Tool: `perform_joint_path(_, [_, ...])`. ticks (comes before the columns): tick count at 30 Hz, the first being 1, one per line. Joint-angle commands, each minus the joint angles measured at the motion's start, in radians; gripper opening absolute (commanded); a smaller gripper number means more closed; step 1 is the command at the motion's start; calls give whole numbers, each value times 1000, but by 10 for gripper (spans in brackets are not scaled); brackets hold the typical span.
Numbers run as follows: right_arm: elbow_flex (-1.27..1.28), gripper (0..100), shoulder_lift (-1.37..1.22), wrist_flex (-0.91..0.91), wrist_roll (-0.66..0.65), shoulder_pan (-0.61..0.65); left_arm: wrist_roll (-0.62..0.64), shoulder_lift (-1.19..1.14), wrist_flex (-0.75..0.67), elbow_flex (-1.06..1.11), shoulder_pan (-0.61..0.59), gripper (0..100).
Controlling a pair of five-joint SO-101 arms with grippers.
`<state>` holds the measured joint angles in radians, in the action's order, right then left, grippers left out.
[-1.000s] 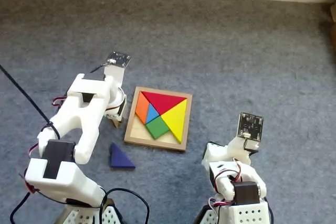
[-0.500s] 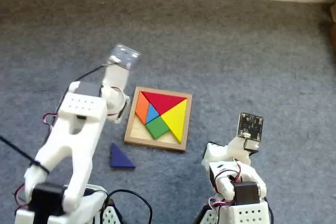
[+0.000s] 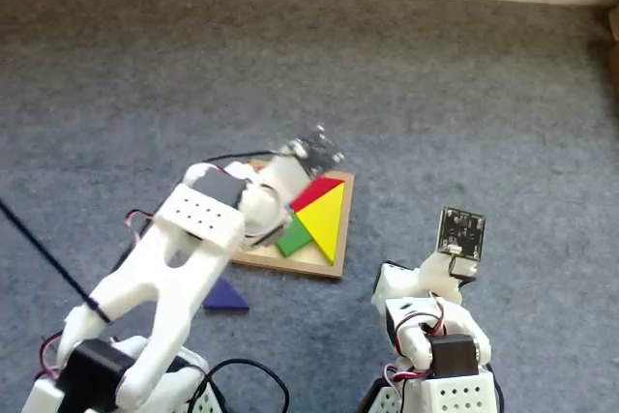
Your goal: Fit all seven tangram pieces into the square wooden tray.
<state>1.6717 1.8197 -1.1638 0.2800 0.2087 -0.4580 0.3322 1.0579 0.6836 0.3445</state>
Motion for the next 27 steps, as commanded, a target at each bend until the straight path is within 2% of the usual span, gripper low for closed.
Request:
perform_joint_path(1, [157, 8, 13, 33, -6, -12, -25, -42, -2, -33, 84, 106])
perform_joint_path(10, [157, 8, 13, 33, -6, -12, -18, -209, -2, -108, 157, 106])
perform_joint_path(13, [157, 8, 13, 33, -6, -12, -17, -211, -2, -111, 166, 112])
perform_joint_path(21, [157, 8, 13, 33, -6, -12, 68, -211, -3, -110, 163, 207])
perform_joint_path(27, [157, 8, 13, 33, -6, -12, 110, -208, -2, -111, 145, 210])
